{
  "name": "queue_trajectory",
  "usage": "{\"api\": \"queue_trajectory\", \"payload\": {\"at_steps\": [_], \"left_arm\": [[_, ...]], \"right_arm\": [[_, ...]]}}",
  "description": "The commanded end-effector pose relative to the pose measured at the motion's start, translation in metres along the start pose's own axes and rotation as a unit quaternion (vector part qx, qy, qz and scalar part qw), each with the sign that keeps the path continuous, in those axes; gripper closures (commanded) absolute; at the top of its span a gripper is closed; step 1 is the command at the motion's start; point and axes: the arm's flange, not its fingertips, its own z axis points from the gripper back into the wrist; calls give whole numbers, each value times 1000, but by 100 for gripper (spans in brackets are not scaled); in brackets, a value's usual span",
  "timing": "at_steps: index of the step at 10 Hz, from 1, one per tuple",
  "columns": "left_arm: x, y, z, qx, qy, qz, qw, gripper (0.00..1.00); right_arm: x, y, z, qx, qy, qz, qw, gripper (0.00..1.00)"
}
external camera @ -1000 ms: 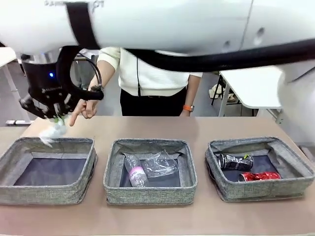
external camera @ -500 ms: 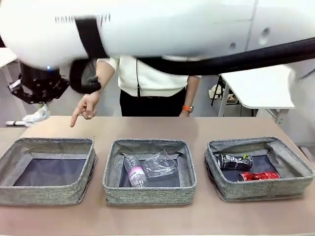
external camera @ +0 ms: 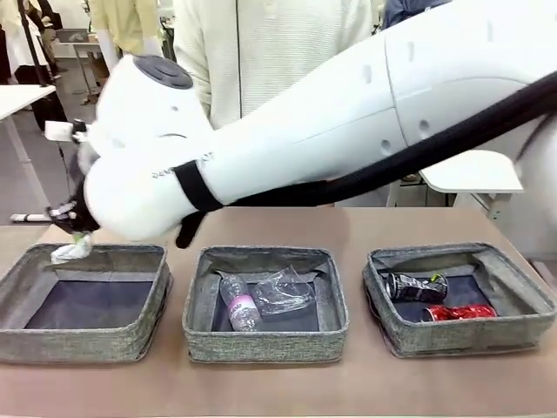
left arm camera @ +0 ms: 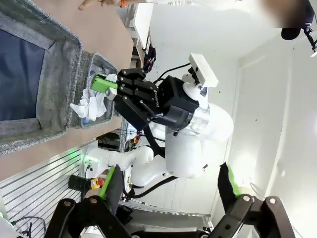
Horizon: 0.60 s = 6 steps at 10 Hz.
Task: Sort the waste into the appropriate baskets.
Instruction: Place the picked waste into the Fabric basket indicated by the person.
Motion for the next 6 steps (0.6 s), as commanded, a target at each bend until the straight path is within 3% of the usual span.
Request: {"api": "queue_trajectory", "payload": {"at_steps": [1, 3, 6], "left_arm": [[-3, -1, 2, -3, 1, 0, 1000, 0], [-3, -1, 2, -3, 1, 0, 1000, 0], [-3, -1, 2, -3, 1, 0, 1000, 0]], "right_arm": [[-12, -2, 31, 1, -5, 14, 1000, 95], [-13, -2, 27, -1, 7, 9, 1000, 95], [-13, -4, 27, -11, 7, 1, 1000, 6]]}}
